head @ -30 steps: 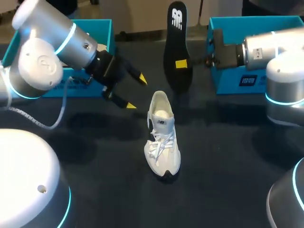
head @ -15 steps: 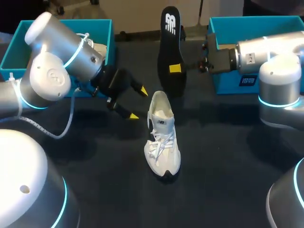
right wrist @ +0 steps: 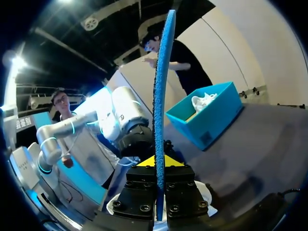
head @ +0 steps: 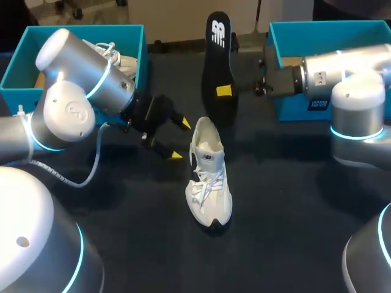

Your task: Take the shoe out of the shoebox, open the shoe tongue, remove and reinsert the insole, then place the shoe into the shoebox

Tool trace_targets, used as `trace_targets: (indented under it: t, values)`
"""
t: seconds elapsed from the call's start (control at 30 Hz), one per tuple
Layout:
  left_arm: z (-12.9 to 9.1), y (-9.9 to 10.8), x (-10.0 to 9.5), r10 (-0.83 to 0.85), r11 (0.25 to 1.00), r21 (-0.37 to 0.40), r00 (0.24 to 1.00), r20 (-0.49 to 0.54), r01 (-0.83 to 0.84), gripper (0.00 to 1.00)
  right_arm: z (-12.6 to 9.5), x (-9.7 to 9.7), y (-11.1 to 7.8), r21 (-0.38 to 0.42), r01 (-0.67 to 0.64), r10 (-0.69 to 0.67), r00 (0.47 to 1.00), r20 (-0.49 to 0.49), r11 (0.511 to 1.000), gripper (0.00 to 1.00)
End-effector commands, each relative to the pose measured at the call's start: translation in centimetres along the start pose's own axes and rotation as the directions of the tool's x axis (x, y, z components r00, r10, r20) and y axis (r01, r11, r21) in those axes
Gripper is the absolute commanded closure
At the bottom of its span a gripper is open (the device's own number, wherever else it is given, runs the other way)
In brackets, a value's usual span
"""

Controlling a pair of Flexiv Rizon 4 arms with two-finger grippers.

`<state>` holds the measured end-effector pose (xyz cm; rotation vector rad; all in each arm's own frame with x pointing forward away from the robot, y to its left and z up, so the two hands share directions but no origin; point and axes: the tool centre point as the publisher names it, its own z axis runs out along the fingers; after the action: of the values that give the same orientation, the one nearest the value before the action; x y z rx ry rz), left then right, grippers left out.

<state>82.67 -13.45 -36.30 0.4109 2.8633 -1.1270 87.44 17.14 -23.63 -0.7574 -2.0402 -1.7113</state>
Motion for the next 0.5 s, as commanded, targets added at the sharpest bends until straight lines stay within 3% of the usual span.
trace_targets:
  t: [0.03,0.27,0.5]
  values:
    - [-0.5,0.1,0.1,-0.027,1.000,0.011,0.999,0.018,0.027,0.00,1.5,-1.0,-1.2,-0.027,-0.007,0.006,1.000,-0.023,1.000,1.00]
    - [-0.7,0.1,-0.1,-0.095,0.994,0.046,0.995,0.006,0.094,0.00,2.7,-1.5,-2.1,-0.032,-0.021,0.020,0.999,-0.040,0.999,1.00]
    - [-0.1,0.4,-0.7,-0.164,0.986,0.024,0.986,0.006,0.164,0.00,3.3,-1.6,-2.5,-0.028,-0.035,0.033,0.998,-0.060,0.999,1.00]
